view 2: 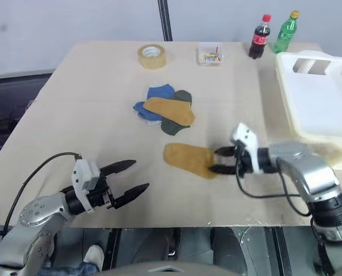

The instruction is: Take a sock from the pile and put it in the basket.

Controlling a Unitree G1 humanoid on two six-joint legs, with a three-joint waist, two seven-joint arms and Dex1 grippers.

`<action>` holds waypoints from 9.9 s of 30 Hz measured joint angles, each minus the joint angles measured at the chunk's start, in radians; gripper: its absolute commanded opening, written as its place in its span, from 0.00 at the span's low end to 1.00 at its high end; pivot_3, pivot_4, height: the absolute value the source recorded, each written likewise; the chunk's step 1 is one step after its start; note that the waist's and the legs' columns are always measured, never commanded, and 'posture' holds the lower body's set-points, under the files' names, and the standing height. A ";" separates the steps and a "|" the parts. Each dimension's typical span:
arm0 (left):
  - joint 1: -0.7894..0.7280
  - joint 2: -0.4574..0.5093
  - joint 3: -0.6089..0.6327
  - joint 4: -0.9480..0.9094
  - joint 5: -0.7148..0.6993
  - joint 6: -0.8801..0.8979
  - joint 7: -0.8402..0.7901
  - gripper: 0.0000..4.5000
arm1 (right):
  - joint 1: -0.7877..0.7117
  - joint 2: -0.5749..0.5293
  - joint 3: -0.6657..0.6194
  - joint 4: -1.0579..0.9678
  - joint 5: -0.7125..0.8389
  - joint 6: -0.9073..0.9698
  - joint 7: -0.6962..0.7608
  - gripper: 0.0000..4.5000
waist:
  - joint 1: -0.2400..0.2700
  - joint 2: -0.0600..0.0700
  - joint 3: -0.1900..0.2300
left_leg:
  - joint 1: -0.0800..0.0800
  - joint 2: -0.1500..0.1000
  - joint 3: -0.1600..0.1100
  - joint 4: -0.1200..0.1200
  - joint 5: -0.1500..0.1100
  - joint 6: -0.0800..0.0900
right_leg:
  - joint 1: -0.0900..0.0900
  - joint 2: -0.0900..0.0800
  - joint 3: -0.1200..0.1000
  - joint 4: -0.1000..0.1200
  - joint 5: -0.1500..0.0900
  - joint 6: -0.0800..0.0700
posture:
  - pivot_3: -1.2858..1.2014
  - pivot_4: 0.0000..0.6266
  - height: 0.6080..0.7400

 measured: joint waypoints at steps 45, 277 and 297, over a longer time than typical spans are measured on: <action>-0.029 -0.043 -0.022 0.032 0.015 -0.043 0.025 1.00 | -0.074 -0.212 -0.074 0.152 -0.233 -0.385 0.155 0.99 | 0.002 0.000 0.000 | 0.012 0.001 0.001 -0.001 0.000 0.000 | 0.013 0.000 0.001 -0.001 0.000 0.000 | 0.52 0.24 0.99; -0.483 -0.364 -0.432 0.293 0.296 0.226 0.389 0.99 | -0.140 0.234 0.038 0.057 -0.337 -0.061 -0.325 0.91 | 0.004 0.001 -0.002 | 0.015 -0.001 -0.007 0.010 0.000 0.000 | 0.023 0.005 -0.006 0.000 0.000 0.000 | 0.52 0.24 0.99; -0.562 -0.414 -0.093 0.419 -0.097 0.477 0.322 0.99 | -0.055 0.172 0.098 0.111 -0.393 -0.217 -0.254 0.91 | 0.006 0.001 -0.001 | 0.014 -0.003 -0.010 0.007 0.000 0.000 | 0.023 0.003 -0.010 -0.002 0.000 0.001 | 0.52 0.24 0.99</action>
